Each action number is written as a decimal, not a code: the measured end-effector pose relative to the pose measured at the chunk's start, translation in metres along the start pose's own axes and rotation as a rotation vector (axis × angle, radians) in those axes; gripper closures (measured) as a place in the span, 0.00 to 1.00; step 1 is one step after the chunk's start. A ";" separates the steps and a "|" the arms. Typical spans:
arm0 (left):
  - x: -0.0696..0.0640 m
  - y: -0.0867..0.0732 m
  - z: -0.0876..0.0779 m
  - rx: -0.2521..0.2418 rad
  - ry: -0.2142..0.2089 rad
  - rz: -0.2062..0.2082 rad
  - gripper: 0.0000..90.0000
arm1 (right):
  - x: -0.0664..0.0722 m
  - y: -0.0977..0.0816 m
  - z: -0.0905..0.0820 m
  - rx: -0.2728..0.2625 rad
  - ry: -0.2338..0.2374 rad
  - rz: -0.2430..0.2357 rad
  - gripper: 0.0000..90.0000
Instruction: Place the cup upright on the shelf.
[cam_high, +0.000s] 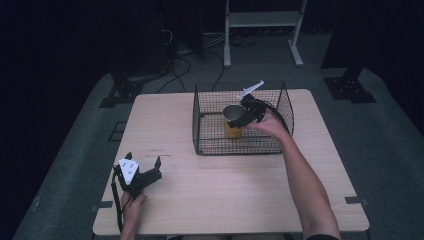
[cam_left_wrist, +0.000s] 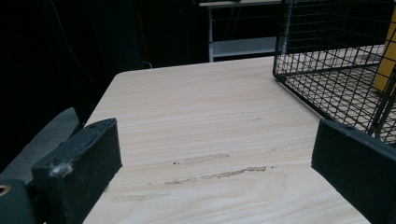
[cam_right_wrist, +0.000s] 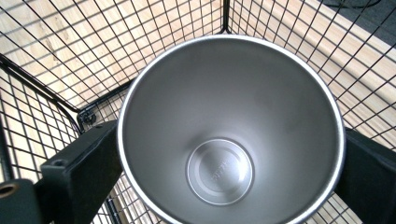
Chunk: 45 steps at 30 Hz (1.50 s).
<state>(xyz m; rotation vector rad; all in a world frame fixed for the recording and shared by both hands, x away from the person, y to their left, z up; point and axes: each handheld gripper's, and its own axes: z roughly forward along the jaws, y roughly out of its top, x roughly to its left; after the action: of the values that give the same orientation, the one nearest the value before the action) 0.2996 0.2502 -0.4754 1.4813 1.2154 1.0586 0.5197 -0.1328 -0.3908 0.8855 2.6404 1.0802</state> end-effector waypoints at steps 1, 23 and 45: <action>0.000 0.000 0.000 0.000 0.001 0.000 0.01 | 0.000 0.000 -0.001 -0.003 0.003 0.002 0.03; 0.000 0.000 0.000 -0.001 0.002 0.003 0.01 | -0.003 0.006 -0.032 -0.096 -0.010 0.052 0.01; 0.000 0.000 0.000 0.000 0.000 0.004 0.01 | 0.003 -0.018 -0.094 -0.209 0.012 0.097 0.01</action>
<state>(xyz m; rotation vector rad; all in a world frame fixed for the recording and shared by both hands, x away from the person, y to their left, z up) 0.2994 0.2498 -0.4755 1.4838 1.2128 1.0615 0.4764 -0.1965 -0.3345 0.9724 2.4576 1.3587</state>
